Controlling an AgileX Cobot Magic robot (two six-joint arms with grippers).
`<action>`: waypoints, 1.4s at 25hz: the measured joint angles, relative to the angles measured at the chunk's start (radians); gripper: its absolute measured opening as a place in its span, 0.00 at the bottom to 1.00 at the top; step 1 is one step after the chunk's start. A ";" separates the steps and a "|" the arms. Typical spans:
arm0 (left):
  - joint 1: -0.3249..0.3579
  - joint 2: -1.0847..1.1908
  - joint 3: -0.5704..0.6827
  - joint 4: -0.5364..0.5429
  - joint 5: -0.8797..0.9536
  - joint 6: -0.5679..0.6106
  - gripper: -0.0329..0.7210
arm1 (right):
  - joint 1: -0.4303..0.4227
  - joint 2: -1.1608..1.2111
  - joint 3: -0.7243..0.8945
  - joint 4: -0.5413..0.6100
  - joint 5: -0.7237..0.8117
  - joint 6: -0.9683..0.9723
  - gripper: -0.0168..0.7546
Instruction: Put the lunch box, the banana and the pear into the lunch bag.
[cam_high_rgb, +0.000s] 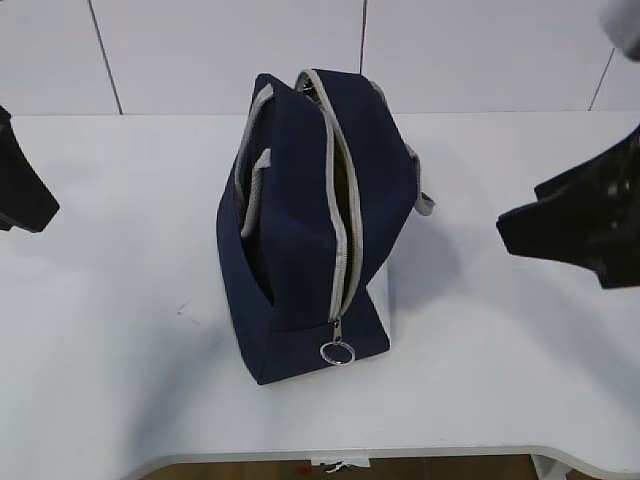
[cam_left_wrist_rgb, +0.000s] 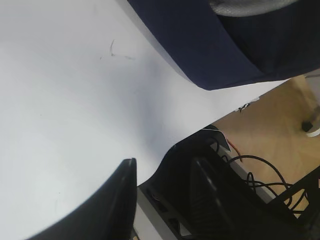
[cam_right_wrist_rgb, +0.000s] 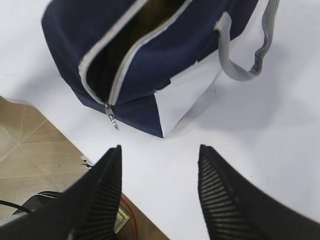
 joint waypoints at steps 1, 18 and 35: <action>-0.002 0.000 0.000 0.000 0.000 0.000 0.41 | 0.000 -0.002 0.016 0.000 -0.014 -0.005 0.51; -0.002 0.000 0.000 -0.055 0.002 0.000 0.39 | 0.000 0.077 0.321 0.845 -0.417 -0.806 0.41; -0.002 0.000 0.000 -0.058 0.002 0.000 0.37 | 0.000 0.209 0.434 1.479 -0.190 -1.576 0.36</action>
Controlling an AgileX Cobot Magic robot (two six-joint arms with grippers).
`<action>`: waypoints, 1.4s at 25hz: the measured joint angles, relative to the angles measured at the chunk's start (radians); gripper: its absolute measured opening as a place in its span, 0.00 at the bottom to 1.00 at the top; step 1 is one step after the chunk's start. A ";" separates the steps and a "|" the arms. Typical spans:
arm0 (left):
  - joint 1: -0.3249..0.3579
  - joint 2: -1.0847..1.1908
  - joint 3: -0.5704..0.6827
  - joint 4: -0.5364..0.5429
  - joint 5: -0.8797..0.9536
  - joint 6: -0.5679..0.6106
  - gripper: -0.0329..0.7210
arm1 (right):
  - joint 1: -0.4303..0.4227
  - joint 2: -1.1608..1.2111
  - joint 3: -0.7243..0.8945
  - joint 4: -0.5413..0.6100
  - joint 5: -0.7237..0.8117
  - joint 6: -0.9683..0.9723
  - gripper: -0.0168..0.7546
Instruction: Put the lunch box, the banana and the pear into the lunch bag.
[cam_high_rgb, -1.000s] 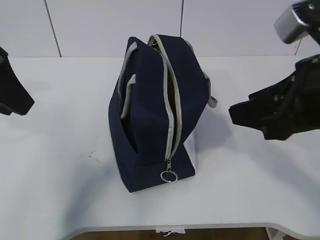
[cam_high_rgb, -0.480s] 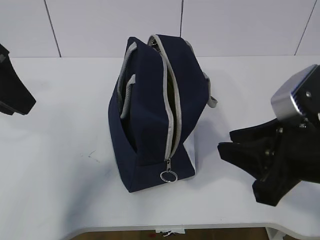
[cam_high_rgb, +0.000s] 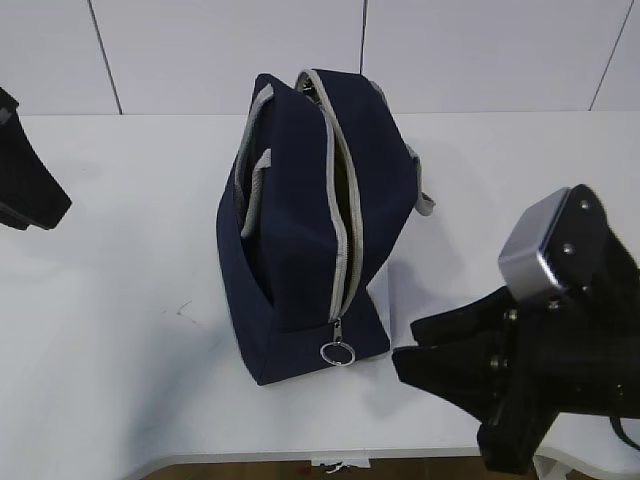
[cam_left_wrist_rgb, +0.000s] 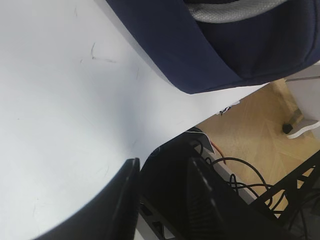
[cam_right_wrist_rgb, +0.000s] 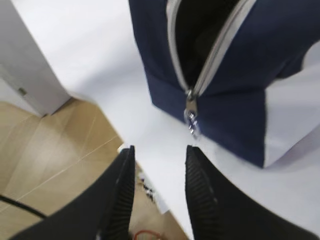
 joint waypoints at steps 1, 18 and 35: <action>0.000 0.000 0.000 0.000 0.000 0.000 0.37 | 0.000 0.028 0.000 0.000 0.008 -0.002 0.36; 0.000 0.000 0.000 -0.002 0.000 0.000 0.37 | 0.000 0.303 -0.097 0.006 0.029 -0.060 0.52; 0.000 0.000 0.000 0.000 0.000 0.000 0.37 | 0.000 0.435 -0.194 0.006 0.071 -0.110 0.53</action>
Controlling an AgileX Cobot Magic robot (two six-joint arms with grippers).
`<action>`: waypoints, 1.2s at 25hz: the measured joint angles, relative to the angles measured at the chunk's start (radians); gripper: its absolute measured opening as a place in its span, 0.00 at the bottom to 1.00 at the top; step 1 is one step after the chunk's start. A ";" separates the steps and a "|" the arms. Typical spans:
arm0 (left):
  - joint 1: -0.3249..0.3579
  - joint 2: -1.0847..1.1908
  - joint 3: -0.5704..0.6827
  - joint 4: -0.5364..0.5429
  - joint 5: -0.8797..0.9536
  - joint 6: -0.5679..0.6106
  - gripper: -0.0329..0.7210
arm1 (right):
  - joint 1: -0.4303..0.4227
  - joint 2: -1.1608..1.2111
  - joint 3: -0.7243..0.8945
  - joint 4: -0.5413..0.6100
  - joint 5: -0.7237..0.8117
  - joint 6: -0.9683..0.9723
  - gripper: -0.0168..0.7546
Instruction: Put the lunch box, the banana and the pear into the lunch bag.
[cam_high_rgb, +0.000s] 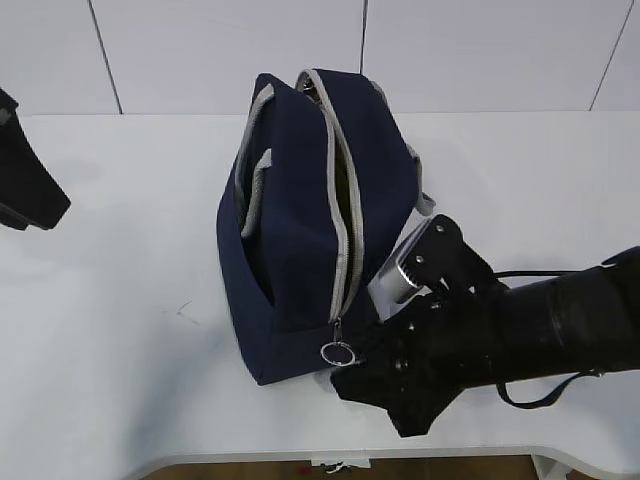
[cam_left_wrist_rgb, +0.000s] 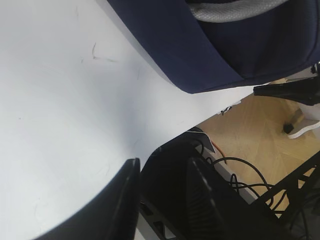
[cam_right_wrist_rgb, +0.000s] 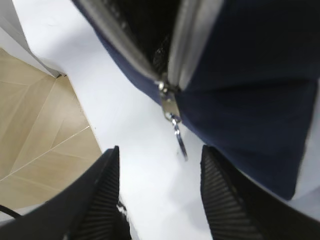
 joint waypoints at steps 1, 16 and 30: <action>0.000 0.000 0.000 0.000 0.000 0.000 0.37 | 0.000 0.002 -0.007 0.000 0.001 0.000 0.53; 0.000 0.000 0.000 0.000 0.000 0.000 0.37 | 0.000 0.056 -0.017 0.000 0.070 -0.002 0.48; 0.000 0.000 0.000 0.000 0.000 0.000 0.37 | 0.000 0.056 -0.017 0.000 0.071 -0.004 0.31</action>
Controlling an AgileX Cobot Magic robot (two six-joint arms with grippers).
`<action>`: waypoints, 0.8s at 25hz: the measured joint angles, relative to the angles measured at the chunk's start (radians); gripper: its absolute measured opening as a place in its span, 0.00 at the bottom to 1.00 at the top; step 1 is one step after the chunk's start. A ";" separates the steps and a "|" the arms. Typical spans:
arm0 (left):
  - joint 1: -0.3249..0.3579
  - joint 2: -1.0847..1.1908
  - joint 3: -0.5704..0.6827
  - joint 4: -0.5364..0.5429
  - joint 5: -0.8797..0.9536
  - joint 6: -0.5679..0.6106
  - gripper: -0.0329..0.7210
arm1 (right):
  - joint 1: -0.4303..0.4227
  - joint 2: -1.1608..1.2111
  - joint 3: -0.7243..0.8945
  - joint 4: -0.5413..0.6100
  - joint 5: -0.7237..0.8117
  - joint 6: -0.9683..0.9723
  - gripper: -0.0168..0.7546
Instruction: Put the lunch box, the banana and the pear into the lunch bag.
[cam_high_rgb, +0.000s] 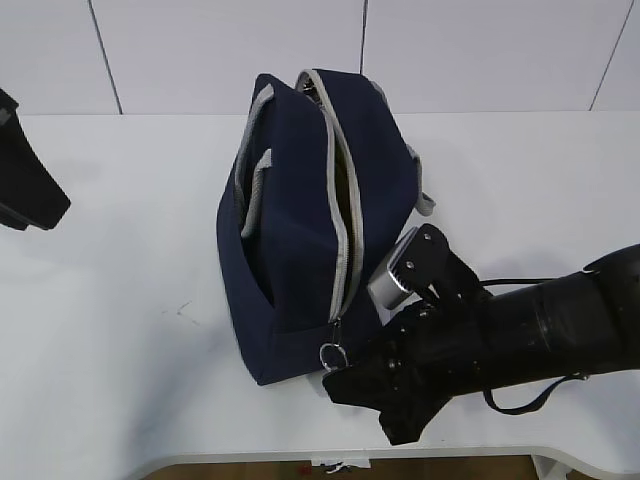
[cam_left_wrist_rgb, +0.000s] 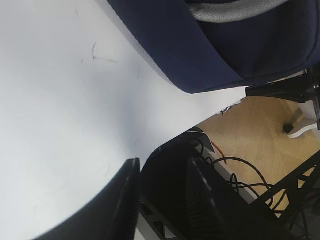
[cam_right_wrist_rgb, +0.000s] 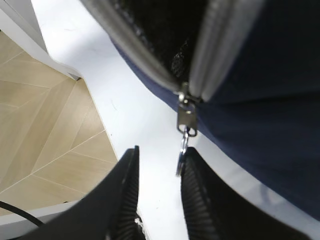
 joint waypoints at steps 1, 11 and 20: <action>0.000 0.000 0.000 0.000 0.000 0.000 0.37 | 0.000 0.000 0.000 0.000 0.000 0.000 0.31; 0.000 0.000 0.000 -0.002 0.000 0.000 0.37 | 0.000 0.002 -0.001 0.000 -0.009 0.041 0.31; 0.000 0.000 0.000 -0.005 0.000 0.000 0.37 | 0.000 0.002 -0.023 0.000 -0.033 0.087 0.31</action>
